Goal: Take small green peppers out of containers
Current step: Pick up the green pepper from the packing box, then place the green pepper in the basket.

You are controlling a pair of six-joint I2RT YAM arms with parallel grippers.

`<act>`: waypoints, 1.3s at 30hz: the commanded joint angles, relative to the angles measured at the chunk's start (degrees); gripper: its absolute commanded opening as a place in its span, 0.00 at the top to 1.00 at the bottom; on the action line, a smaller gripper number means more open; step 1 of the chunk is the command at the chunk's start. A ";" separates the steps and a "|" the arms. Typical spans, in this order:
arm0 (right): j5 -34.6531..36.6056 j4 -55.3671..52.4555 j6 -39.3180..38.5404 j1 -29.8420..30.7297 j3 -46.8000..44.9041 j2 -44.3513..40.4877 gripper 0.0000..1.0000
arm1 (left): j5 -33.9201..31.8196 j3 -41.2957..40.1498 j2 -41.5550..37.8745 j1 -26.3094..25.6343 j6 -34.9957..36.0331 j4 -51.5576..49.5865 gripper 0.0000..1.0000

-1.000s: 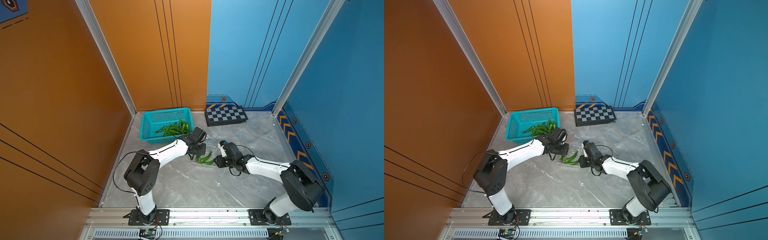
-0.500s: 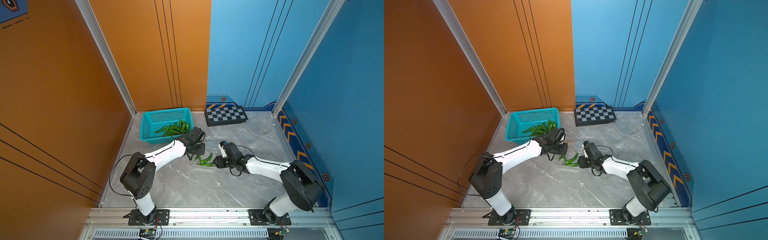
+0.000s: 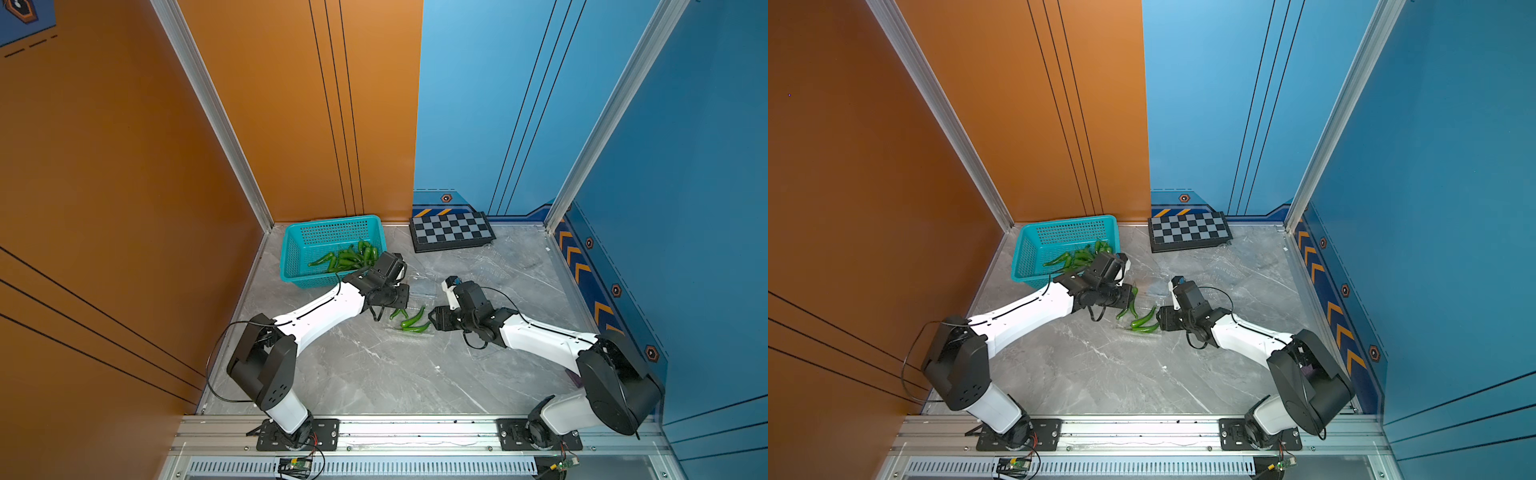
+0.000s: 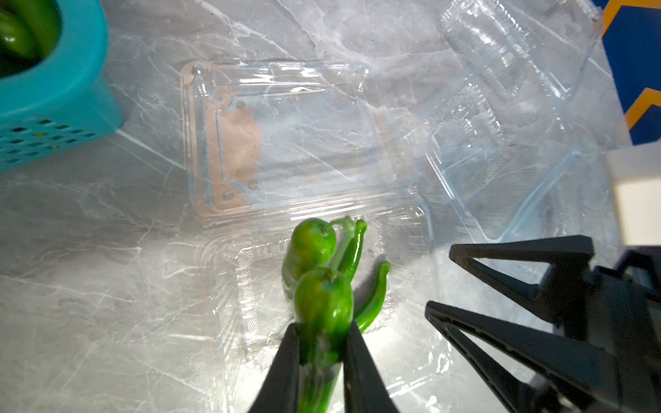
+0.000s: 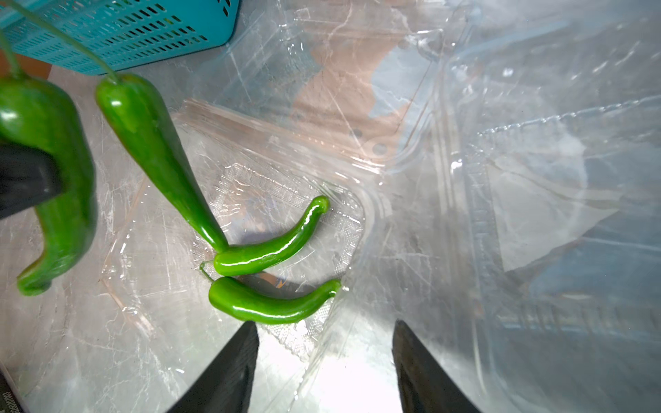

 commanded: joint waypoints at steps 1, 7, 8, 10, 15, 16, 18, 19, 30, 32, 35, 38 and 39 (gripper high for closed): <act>1.86 -0.70 0.01 -0.55 -0.82 -2.84 0.38 | 0.91 -1.27 -2.33 0.85 0.92 -2.65 1.00; 1.95 -1.01 -0.19 -1.13 -1.28 -4.49 0.37 | -0.11 -1.72 -4.59 3.43 1.12 -3.20 0.98; 1.88 -0.93 -0.21 -1.24 -1.36 -4.64 0.37 | -0.05 -1.58 -4.69 4.12 1.18 -3.20 0.98; 1.59 -1.11 -0.33 -1.34 -1.10 -4.73 0.37 | -0.19 -0.97 -4.85 5.51 1.09 -3.16 0.99; 1.27 -0.80 -0.50 -1.34 -0.48 -4.47 0.37 | 0.45 2.34 -4.83 10.26 2.60 -3.28 0.98; 1.18 -0.91 -0.67 -1.41 -0.24 -4.36 0.37 | 1.04 3.27 -4.62 11.78 2.75 -3.37 0.97; 1.08 -0.89 -0.85 -1.36 0.10 -4.30 0.37 | 1.54 5.60 -4.21 14.10 3.36 -3.91 0.96; 0.86 -0.83 -0.94 -1.41 0.21 -4.22 0.37 | 1.19 6.95 -3.97 15.17 3.91 -4.59 0.96; -0.96 1.15 -1.03 -1.89 0.63 -3.37 0.37 | 1.84 17.62 3.70 26.83 5.21 -5.01 0.95; -1.30 1.64 -1.03 -2.01 0.65 -2.83 0.37 | 0.78 20.49 7.38 28.50 5.54 -5.05 0.95; -1.49 1.93 -1.03 -2.18 0.70 -2.36 0.37 | -0.83 25.19 13.25 30.12 6.62 -5.22 0.95; -1.51 1.99 -1.19 -2.38 0.53 -2.06 0.37 | 0.44 29.96 18.03 31.06 6.80 -7.10 0.76; -1.59 1.83 -1.25 -2.42 0.47 -2.13 0.37 | 0.99 30.96 18.89 31.07 6.92 -7.63 0.67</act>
